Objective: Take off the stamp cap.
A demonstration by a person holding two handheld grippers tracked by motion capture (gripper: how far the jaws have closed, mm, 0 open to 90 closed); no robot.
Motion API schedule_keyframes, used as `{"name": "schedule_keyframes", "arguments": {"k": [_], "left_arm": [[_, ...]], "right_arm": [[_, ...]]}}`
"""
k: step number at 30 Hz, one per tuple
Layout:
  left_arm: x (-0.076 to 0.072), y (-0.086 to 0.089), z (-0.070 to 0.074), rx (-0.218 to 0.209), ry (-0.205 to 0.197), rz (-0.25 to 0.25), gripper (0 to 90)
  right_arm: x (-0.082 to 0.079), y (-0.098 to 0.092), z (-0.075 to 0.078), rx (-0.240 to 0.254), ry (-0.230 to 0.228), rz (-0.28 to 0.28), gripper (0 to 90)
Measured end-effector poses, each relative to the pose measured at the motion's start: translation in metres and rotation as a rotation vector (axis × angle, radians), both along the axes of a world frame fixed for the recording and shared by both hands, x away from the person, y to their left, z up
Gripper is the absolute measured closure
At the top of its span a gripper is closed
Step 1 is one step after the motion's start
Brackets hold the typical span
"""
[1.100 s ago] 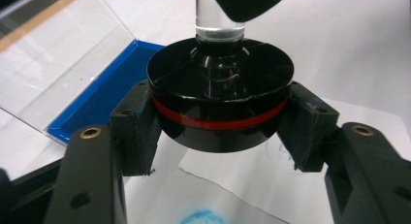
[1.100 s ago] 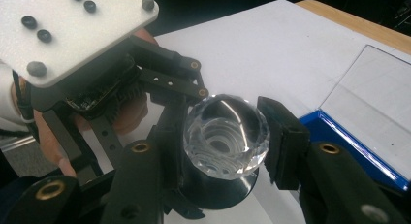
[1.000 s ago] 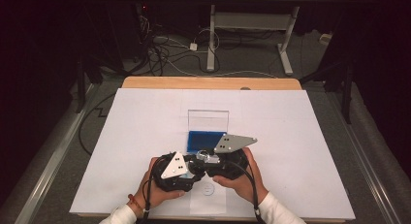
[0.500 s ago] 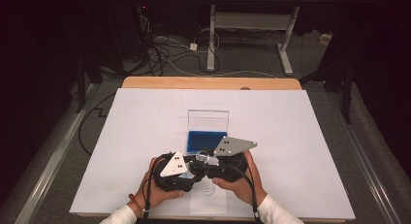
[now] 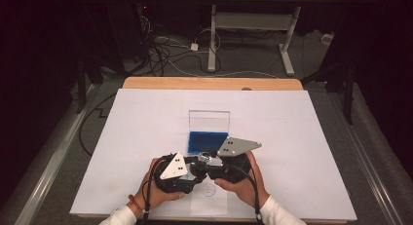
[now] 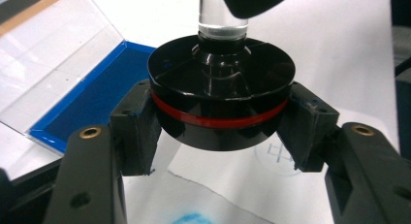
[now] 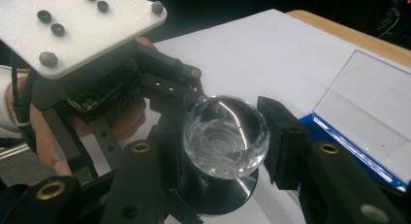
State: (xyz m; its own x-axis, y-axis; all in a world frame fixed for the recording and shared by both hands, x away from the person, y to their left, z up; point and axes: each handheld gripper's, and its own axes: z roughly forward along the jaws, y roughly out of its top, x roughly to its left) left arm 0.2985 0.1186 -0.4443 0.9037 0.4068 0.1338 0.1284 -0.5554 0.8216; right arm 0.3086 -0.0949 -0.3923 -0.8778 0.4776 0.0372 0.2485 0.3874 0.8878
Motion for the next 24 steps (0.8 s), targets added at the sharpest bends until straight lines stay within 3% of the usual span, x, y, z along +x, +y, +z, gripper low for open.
{"name": "schedule_keyframes", "arguments": {"k": [10, 20, 24], "left_arm": [[-0.0016, -0.0007, -0.0009, 0.004, -0.028, 0.009, 36.3], [-0.0047, -0.0033, 0.003, 0.07, -0.058, 0.008, 36.5], [-0.0048, -0.0036, 0.0036, 0.057, -0.054, 0.01, 36.6]], "right_arm": [[0.0018, -0.0026, -0.0009, 0.022, 0.024, -0.008, 57.5], [0.0036, -0.0059, -0.0021, 0.044, 0.063, -0.007, 57.6], [0.0035, -0.0077, -0.0012, 0.058, 0.063, -0.006, 57.6]]}}
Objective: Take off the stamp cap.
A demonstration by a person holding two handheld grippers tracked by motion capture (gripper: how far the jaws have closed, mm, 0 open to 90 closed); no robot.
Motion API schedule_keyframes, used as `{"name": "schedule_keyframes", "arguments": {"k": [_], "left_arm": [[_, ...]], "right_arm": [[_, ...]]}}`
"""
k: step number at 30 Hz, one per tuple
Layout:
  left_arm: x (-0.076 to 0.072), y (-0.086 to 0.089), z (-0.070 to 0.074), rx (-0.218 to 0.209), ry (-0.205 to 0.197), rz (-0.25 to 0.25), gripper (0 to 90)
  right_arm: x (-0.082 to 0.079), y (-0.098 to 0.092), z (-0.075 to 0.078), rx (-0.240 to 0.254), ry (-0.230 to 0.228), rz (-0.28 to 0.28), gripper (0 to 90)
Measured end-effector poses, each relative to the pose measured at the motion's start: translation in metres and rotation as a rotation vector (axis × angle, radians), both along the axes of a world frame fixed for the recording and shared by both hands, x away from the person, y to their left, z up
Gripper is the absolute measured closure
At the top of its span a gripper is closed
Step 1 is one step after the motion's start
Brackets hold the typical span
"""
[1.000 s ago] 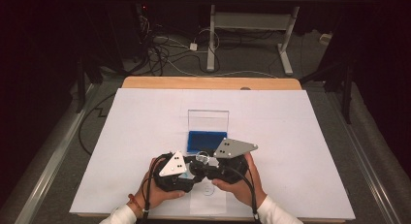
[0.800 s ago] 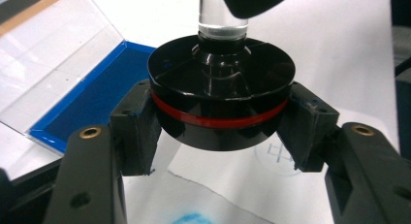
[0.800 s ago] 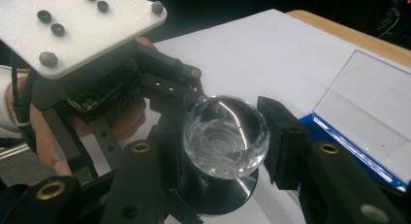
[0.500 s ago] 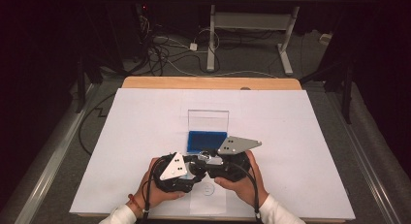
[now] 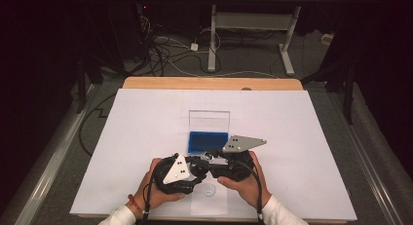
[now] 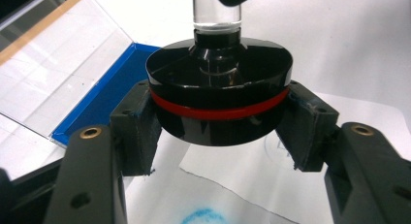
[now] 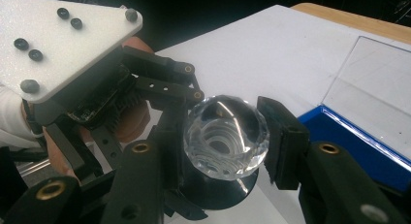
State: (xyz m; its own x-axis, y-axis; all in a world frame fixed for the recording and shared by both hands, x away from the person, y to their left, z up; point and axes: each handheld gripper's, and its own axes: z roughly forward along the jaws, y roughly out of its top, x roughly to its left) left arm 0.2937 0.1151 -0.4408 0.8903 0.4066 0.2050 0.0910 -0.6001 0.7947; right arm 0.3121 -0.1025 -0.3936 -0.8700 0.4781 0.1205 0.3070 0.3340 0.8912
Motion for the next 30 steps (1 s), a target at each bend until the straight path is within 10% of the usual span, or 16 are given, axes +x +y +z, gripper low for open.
{"name": "schedule_keyframes", "arguments": {"k": [30], "left_arm": [[0.0081, 0.0026, -0.0057, -0.064, 0.118, -0.029, 36.8]], "right_arm": [[-0.0101, 0.0054, -0.0021, -0.049, -0.077, -0.025, 57.6]]}}
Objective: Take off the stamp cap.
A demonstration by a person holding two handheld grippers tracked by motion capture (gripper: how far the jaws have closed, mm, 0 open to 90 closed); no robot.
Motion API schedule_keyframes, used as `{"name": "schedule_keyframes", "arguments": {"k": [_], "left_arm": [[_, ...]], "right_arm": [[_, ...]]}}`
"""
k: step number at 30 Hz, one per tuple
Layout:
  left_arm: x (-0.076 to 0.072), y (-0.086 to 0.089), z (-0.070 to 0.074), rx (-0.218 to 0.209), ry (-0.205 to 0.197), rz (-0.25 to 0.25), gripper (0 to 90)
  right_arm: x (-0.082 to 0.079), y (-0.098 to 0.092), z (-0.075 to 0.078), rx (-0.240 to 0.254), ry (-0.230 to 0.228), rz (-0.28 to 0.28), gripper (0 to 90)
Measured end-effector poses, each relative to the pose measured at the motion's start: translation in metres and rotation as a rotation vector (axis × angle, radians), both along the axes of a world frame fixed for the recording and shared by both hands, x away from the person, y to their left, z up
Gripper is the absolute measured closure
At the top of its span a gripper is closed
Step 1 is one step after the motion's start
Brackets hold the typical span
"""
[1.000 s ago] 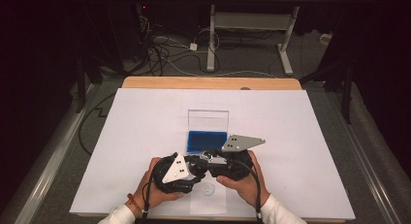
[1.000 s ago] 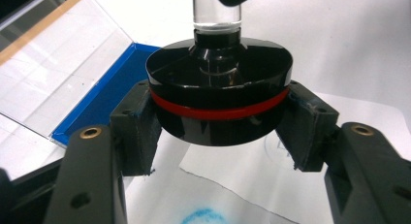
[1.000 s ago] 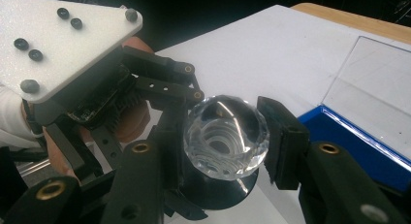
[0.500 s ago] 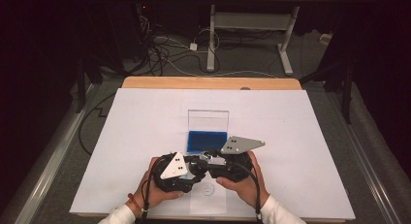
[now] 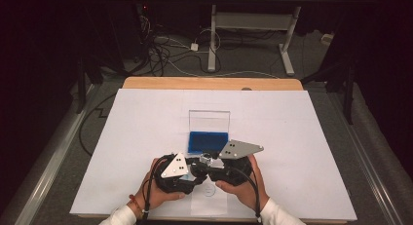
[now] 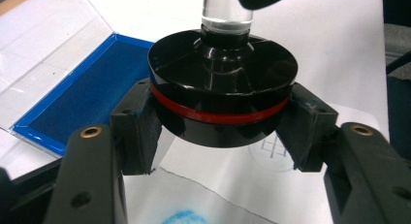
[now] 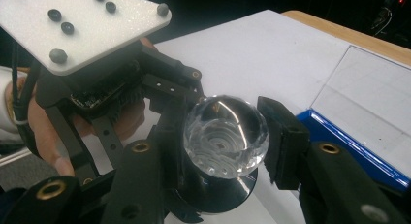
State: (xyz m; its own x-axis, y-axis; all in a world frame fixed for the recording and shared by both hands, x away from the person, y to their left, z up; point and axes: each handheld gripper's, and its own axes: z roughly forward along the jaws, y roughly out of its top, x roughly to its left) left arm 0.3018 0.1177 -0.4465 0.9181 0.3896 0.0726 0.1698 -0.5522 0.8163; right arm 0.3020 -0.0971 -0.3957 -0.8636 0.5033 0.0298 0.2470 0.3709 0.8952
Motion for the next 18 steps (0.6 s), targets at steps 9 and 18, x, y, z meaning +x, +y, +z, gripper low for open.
{"name": "schedule_keyframes", "arguments": {"k": [9, 18], "left_arm": [[0.0011, -0.0001, -0.0026, -0.007, 0.027, -0.012, 36.7], [0.0033, 0.0013, -0.005, -0.034, 0.064, -0.029, 36.7]], "right_arm": [[-0.0052, 0.0037, -0.0011, -0.033, -0.037, -0.006, 57.5], [-0.0062, 0.0034, -0.0033, -0.026, -0.042, -0.008, 57.5]]}}
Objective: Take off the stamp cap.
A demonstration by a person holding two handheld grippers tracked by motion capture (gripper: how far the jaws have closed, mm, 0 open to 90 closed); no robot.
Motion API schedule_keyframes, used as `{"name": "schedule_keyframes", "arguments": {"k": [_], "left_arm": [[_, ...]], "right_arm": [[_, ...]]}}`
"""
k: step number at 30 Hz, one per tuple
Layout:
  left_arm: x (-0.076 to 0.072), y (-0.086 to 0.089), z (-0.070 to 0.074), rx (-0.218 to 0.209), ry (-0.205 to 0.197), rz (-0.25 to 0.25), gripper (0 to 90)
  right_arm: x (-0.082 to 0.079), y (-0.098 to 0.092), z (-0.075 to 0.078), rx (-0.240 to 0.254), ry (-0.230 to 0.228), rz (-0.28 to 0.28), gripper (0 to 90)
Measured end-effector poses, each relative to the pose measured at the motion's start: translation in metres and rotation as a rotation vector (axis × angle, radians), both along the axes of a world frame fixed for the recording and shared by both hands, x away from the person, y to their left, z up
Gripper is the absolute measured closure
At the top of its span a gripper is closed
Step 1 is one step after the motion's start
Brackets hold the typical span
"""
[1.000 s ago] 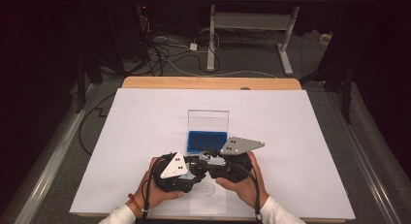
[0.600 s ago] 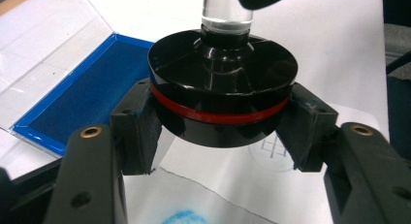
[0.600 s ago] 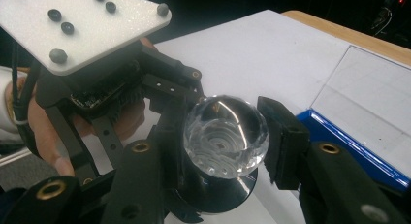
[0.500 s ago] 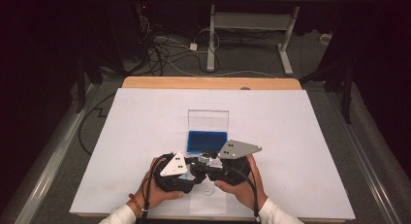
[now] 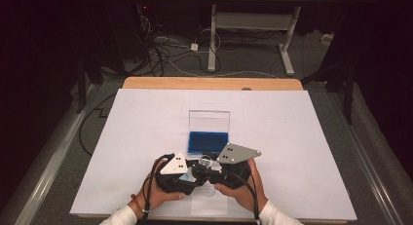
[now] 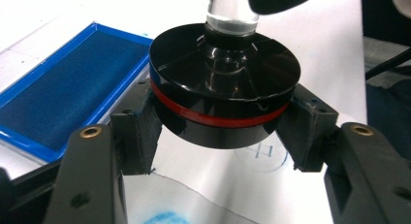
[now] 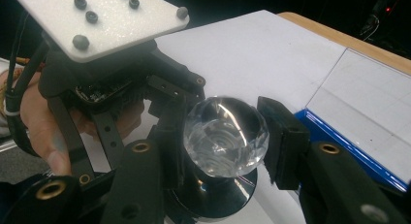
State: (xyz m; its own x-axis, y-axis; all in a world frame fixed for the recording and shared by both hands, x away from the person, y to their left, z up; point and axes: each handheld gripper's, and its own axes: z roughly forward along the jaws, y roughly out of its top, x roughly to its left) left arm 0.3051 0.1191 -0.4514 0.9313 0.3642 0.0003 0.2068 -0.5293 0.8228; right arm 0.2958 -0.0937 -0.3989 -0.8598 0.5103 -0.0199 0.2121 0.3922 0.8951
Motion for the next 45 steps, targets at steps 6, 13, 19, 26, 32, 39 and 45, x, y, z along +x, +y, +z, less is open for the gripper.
{"name": "schedule_keyframes", "arguments": {"k": [6, 13, 19, 26, 32, 39, 45], "left_arm": [[-0.006, 0.0, 0.006, 0.07, -0.116, 0.009, 36.9], [-0.009, 0.0, 0.007, 0.109, -0.155, 0.001, 37.0], [-0.003, 0.006, -0.006, 0.136, -0.096, 0.047, 36.9], [-0.002, 0.024, 0.003, 0.098, -0.11, 0.079, 36.7], [-0.005, 0.041, 0.006, 0.095, -0.129, 0.112, 36.7], [-0.007, 0.06, 0.013, 0.082, -0.15, 0.161, 36.6], [-0.008, 0.067, 0.015, 0.102, -0.167, 0.182, 36.6]], "right_arm": [[0.003, -0.007, 0.002, 0.036, 0.048, 0.013, 57.6], [0.004, -0.01, 0.001, 0.057, 0.084, 0.016, 57.7], [0.002, -0.037, 0.028, 0.127, 0.008, -0.026, 57.7], [0.0, -0.058, 0.031, 0.096, -0.014, -0.08, 57.6], [-0.004, -0.073, 0.033, 0.067, -0.035, -0.111, 57.6], [-0.004, -0.087, 0.031, 0.045, -0.036, -0.144, 57.5], [-0.006, -0.098, 0.031, 0.042, -0.037, -0.166, 57.5]]}}
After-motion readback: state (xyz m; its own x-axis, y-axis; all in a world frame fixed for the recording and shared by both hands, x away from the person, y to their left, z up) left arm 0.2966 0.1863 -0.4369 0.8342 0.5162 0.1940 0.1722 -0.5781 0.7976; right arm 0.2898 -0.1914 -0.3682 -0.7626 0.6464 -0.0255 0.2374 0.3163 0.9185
